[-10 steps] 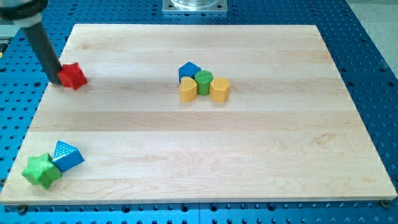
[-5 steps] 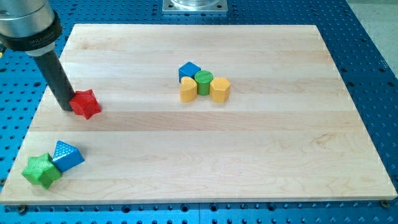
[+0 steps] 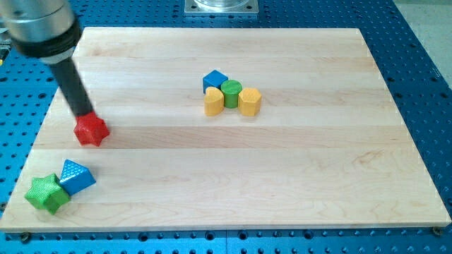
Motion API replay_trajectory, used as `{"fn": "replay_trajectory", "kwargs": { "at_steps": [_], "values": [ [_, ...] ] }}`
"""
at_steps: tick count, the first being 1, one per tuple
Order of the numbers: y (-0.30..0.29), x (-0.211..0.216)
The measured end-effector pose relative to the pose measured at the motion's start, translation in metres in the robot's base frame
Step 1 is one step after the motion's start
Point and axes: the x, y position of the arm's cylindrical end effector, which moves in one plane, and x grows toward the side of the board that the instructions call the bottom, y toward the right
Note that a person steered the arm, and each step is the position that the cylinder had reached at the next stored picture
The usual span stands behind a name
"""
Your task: Push the red star into the triangle
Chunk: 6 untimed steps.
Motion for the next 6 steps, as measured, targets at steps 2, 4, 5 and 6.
{"fn": "replay_trajectory", "kwargs": {
  "at_steps": [2, 4, 5, 6],
  "values": [
    [0.013, -0.035],
    [0.007, 0.033],
    [-0.005, 0.057],
    [-0.002, 0.047]
  ]
}}
